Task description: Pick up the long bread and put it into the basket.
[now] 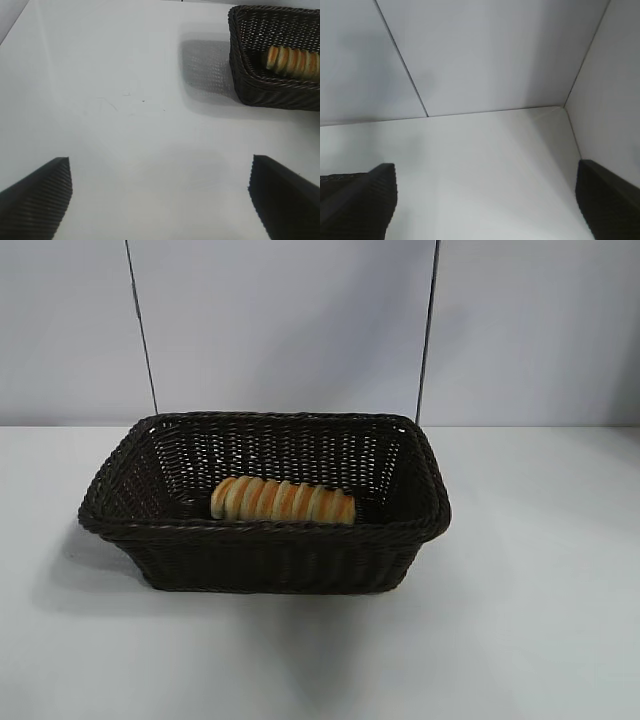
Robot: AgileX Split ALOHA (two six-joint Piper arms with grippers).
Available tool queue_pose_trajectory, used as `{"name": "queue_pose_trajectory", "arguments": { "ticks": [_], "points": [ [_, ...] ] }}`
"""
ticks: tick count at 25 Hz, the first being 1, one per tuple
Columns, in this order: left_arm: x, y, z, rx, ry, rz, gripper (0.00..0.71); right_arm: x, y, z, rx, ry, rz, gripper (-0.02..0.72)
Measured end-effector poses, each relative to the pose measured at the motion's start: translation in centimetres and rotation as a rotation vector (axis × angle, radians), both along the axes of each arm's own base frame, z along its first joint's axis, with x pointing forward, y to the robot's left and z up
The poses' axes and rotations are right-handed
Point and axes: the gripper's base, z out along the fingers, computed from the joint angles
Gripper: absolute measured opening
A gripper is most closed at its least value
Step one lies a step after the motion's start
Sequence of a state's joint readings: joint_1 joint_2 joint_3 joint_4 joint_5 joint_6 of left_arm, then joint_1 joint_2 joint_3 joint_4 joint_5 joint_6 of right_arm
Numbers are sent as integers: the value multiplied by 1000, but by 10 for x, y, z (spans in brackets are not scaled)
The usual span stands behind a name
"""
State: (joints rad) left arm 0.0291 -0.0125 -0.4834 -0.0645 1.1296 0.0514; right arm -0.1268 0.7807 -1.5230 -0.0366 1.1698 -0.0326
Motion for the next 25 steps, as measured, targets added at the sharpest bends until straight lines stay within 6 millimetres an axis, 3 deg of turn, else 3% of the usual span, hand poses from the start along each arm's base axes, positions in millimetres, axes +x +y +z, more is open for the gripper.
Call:
{"name": "queue_pose_trajectory", "arguments": {
  "ticks": [5,15,25],
  "points": [
    [0,0,0,0,0,0,691,-55,7,-46,-25,-154,8,695],
    [0,0,0,0,0,0,691,-119,12,-148,-27,-211,46,695],
    [0,0,0,0,0,0,691,-107,11,-200,-1,38,38,695]
  ]
}}
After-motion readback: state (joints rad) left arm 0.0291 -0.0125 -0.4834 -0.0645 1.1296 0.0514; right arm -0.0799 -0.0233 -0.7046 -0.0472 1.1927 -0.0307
